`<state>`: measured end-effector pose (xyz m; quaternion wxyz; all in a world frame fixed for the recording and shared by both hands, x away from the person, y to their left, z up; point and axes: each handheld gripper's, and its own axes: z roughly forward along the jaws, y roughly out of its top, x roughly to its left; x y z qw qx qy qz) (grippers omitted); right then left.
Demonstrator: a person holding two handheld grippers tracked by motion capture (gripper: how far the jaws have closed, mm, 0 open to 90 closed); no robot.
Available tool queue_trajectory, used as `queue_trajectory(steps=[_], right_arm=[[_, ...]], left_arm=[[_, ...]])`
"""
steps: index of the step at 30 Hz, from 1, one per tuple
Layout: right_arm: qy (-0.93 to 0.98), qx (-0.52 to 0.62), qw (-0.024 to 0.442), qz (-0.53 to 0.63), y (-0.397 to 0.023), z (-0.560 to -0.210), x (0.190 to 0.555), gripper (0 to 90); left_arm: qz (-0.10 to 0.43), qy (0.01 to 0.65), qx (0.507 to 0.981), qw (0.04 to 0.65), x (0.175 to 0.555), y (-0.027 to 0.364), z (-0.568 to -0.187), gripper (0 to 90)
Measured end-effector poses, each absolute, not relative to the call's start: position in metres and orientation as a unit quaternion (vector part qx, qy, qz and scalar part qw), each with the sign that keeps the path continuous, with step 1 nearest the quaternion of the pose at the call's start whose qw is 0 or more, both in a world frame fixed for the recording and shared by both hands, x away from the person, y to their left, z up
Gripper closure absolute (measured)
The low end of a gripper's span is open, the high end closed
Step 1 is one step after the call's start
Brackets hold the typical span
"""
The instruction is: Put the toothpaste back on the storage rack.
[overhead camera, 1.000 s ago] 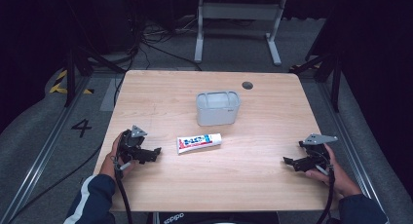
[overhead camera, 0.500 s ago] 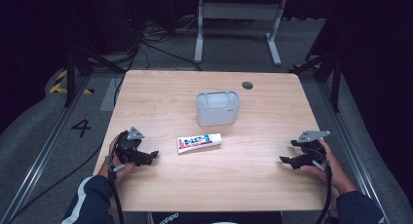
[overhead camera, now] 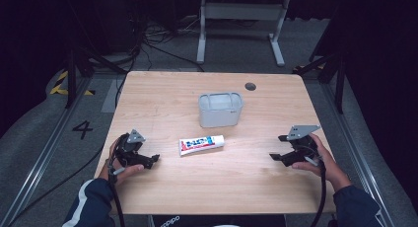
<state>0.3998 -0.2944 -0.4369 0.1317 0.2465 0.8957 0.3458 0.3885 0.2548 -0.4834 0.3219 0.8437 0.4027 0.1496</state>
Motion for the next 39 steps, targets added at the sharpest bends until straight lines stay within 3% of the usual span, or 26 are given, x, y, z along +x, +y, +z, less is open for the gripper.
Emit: queue_trajectory(steps=[23,39], right_arm=[[0.932,0.091,0.126,0.327,-0.167,-0.402,0.416,28.5],[0.949,0.031,0.109,0.296,-0.101,-0.405,0.423,31.0]], left_arm=[[0.153,0.403,0.844,0.32,0.387,0.255,-0.483,0.1],[0.146,0.406,0.844,0.319,0.385,0.255,-0.483,0.1]])
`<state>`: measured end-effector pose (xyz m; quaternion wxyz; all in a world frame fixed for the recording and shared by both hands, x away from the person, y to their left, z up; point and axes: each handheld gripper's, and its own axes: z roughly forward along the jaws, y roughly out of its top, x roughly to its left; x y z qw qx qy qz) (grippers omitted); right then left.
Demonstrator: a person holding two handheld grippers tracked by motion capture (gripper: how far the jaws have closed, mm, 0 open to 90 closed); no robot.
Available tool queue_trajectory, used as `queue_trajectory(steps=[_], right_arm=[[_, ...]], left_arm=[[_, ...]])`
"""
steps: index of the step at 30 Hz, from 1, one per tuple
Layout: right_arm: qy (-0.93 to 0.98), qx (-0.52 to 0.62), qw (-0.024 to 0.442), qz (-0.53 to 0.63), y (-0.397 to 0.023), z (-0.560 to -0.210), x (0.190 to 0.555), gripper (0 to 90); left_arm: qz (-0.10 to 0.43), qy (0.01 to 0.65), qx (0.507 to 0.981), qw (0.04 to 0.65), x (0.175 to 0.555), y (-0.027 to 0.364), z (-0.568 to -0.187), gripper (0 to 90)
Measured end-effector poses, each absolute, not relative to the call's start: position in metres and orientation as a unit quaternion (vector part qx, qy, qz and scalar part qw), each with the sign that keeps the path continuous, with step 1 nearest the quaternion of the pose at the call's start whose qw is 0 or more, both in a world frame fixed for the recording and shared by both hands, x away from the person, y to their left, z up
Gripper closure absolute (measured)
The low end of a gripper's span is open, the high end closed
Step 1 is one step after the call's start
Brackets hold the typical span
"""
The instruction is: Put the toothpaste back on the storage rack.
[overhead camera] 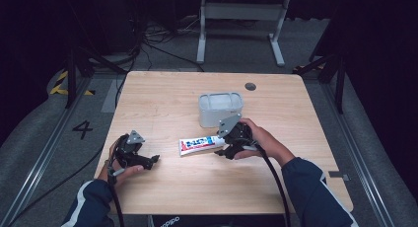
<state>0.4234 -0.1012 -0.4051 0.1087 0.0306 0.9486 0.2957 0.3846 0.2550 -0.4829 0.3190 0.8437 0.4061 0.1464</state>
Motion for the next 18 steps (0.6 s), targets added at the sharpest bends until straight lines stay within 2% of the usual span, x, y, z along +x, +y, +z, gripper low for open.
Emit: queue_trajectory(steps=[18], right_arm=[[0.962,-0.009,0.084,0.259,-0.051,-0.425,0.444,33.6]], left_arm=[[0.155,0.412,0.84,0.318,0.368,0.253,-0.483,0.2]])
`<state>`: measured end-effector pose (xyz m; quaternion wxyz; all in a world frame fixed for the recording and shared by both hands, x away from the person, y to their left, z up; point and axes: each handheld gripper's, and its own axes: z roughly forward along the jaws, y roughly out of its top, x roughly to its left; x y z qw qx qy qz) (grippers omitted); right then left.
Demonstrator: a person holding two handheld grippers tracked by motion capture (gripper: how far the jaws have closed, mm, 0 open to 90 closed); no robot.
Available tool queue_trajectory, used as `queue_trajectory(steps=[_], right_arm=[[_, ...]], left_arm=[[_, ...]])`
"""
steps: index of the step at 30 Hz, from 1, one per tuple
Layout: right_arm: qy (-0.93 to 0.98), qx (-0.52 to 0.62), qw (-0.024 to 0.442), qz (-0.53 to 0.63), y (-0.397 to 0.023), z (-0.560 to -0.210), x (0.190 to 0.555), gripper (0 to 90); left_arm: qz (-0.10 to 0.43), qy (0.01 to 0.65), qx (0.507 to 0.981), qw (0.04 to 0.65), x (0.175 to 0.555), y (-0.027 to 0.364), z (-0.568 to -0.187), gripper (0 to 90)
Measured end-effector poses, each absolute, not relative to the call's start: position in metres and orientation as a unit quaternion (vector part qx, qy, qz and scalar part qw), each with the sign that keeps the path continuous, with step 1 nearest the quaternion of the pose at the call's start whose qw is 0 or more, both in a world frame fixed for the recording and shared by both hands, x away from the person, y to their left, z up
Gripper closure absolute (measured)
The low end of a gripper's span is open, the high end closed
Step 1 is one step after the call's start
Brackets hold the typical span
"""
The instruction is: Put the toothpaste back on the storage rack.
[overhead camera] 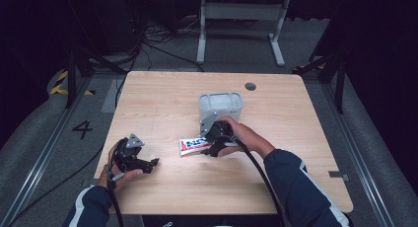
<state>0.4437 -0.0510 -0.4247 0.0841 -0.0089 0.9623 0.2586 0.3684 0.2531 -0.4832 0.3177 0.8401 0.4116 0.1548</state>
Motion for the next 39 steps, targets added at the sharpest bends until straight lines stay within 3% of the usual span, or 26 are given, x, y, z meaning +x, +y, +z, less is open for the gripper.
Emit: queue_trajectory(steps=[11,39], right_arm=[[0.968,-0.022,0.07,0.241,-0.029,-0.435,0.452,36.5],[0.974,-0.007,0.037,0.221,-0.019,-0.451,0.469,43.6]], left_arm=[[0.16,0.411,0.84,0.316,0.356,0.254,-0.483,0.2],[0.157,0.412,0.84,0.316,0.354,0.255,-0.483,0.2]])
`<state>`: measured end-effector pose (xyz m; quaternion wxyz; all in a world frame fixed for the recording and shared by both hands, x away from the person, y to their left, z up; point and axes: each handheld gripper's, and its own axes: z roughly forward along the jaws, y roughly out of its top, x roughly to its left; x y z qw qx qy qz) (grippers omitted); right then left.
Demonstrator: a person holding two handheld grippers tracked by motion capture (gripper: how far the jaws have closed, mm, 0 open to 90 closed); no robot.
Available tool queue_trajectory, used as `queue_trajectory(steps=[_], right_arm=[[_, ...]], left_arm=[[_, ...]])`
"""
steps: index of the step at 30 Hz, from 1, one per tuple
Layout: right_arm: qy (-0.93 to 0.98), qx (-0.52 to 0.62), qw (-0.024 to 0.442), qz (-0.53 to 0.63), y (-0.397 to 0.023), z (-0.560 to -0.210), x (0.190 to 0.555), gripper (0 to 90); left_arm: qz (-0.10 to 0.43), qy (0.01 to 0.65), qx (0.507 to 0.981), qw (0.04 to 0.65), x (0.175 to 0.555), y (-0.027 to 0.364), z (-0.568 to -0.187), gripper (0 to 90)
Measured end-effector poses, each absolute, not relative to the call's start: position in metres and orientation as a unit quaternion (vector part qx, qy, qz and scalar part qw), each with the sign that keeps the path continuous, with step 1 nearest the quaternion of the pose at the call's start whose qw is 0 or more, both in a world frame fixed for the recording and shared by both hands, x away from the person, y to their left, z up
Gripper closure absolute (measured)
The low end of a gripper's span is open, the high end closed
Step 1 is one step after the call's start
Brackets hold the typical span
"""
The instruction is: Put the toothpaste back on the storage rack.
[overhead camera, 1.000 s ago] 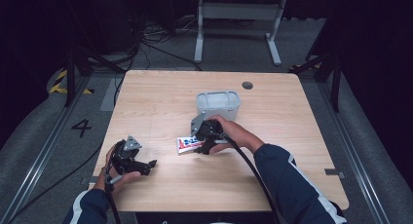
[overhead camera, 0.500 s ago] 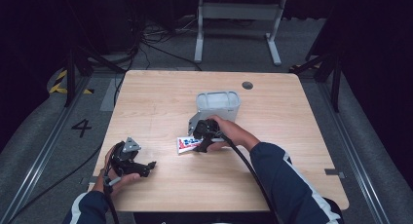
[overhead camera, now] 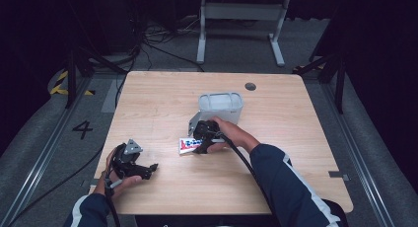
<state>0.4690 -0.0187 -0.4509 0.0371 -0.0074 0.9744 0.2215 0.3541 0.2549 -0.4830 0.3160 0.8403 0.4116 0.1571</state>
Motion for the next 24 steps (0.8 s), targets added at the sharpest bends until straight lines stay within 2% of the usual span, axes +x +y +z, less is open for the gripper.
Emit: queue_trajectory(steps=[3,6,12,24], right_arm=[[0.975,-0.008,0.037,0.221,-0.019,-0.451,0.469,45.3],[0.973,-0.012,0.052,0.223,-0.019,-0.45,0.467,52.2],[0.969,-0.013,0.066,0.236,-0.022,-0.448,0.465,59.5],[0.961,0.001,0.07,0.267,-0.034,-0.442,0.457,63.3]], left_arm=[[0.157,0.411,0.84,0.316,0.354,0.255,-0.483,0.2],[0.155,0.413,0.84,0.316,0.354,0.255,-0.483,0.2],[0.154,0.414,0.839,0.317,0.354,0.255,-0.483,0.1],[0.154,0.413,0.84,0.316,0.354,0.255,-0.483,0.2]])
